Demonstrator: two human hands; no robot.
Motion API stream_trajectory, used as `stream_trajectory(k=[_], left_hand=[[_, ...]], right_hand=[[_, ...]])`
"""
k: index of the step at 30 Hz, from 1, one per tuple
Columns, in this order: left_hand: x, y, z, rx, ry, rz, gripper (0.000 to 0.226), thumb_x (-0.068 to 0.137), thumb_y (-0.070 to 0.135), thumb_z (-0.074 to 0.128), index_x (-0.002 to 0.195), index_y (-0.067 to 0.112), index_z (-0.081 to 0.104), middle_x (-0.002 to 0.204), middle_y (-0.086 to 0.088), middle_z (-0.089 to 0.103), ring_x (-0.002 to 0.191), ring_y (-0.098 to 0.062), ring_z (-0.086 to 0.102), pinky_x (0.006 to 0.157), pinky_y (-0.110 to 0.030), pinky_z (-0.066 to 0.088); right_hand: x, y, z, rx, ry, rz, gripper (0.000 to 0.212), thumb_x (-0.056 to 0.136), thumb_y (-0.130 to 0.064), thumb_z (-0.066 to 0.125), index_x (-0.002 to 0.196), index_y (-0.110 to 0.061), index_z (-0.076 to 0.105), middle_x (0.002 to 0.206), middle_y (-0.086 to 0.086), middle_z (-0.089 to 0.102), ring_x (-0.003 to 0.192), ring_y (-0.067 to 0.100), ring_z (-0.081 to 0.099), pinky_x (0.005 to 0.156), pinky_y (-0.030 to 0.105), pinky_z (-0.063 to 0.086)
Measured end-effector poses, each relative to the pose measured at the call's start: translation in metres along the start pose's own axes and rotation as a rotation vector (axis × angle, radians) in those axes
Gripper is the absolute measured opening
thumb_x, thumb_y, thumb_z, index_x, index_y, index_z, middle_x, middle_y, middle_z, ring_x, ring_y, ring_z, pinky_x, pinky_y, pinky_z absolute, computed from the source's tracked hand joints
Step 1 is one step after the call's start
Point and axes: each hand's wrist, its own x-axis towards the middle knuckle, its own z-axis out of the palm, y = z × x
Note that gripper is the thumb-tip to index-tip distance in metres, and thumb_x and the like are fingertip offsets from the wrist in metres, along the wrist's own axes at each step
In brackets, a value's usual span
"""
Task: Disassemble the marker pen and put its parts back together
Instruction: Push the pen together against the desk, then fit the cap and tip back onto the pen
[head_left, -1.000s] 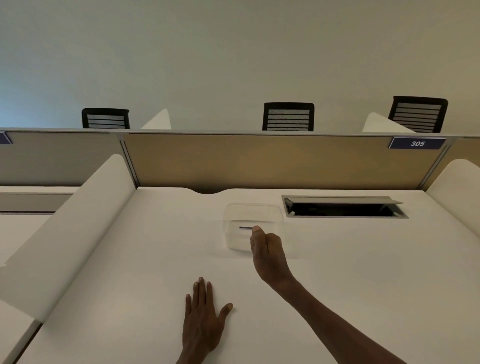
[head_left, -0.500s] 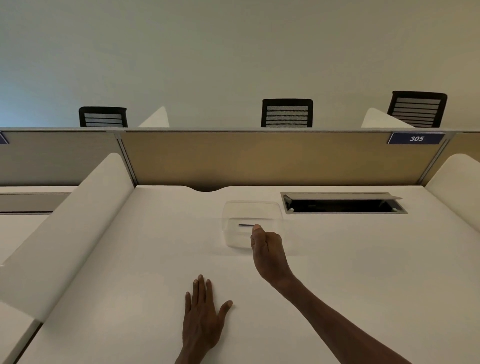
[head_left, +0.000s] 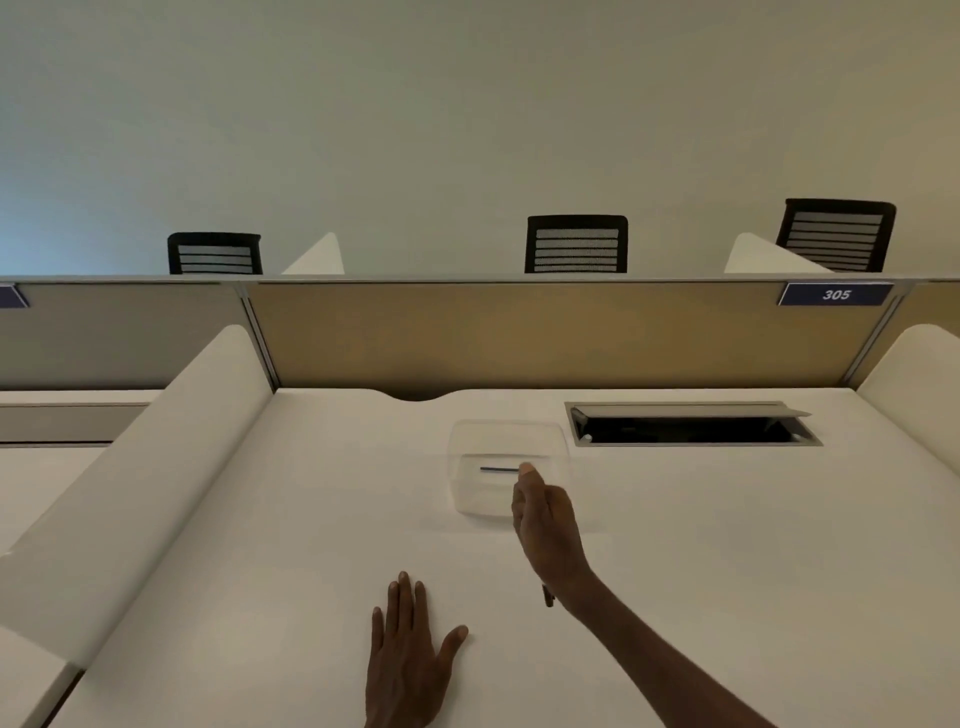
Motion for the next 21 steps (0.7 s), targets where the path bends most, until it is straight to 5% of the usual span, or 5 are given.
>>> stream_trajectory(k=[8, 11, 14, 17, 21], left_hand=[[0.001, 0.008, -0.014, -0.206, -0.058, -0.031, 0.075, 0.098, 0.059, 0.03, 0.155, 0.013, 0.014, 0.165, -0.006, -0.009, 0.15, -0.019, -0.014, 0.12, -0.041, -0.008], [-0.002, 0.032, -0.038, -0.545, 0.004, -0.029, 0.046, 0.101, 0.044, 0.041, 0.137, 0.018, 0.053, 0.156, -0.002, 0.037, 0.149, -0.017, 0.019, 0.12, -0.03, 0.012], [-0.014, 0.062, -0.067, -1.054, -0.027, -0.068, 0.044, 0.093, 0.05, 0.049, 0.112, 0.019, 0.073, 0.11, 0.01, 0.074, 0.109, -0.006, 0.065, 0.092, -0.017, 0.046], [-0.019, 0.078, -0.082, -1.414, -0.208, -0.105, 0.037, 0.099, 0.041, 0.049, 0.105, 0.015, 0.075, 0.102, 0.0, 0.077, 0.096, -0.017, 0.073, 0.086, -0.033, 0.055], [-0.021, 0.083, -0.085, -1.656, -0.208, -0.148, 0.02, 0.093, 0.017, 0.063, 0.103, 0.005, 0.076, 0.1, -0.015, 0.076, 0.087, -0.019, 0.071, 0.077, -0.024, 0.056]], right_hand=[[0.016, 0.002, -0.017, 0.362, -0.086, 0.151, 0.039, 0.104, -0.04, 0.035, 0.078, -0.015, 0.049, 0.053, -0.004, 0.029, 0.046, 0.012, 0.023, 0.048, 0.027, 0.022], [0.021, 0.008, -0.015, 0.487, -0.037, 0.193, 0.037, 0.105, -0.036, 0.034, 0.08, -0.014, 0.05, 0.054, -0.004, 0.032, 0.047, 0.011, 0.029, 0.048, 0.025, 0.03], [0.025, 0.01, -0.016, 0.616, 0.029, 0.245, 0.037, 0.106, -0.028, 0.033, 0.077, -0.012, 0.05, 0.053, -0.002, 0.038, 0.05, 0.014, 0.033, 0.052, 0.026, 0.033], [0.027, 0.013, -0.019, 0.705, 0.075, 0.309, 0.038, 0.105, -0.029, 0.035, 0.077, -0.012, 0.053, 0.056, 0.002, 0.046, 0.053, 0.016, 0.044, 0.06, 0.03, 0.041], [0.023, 0.019, -0.032, 0.655, 0.044, 0.291, 0.036, 0.104, -0.029, 0.041, 0.086, -0.008, 0.065, 0.067, 0.005, 0.061, 0.064, 0.016, 0.059, 0.072, 0.033, 0.05]])
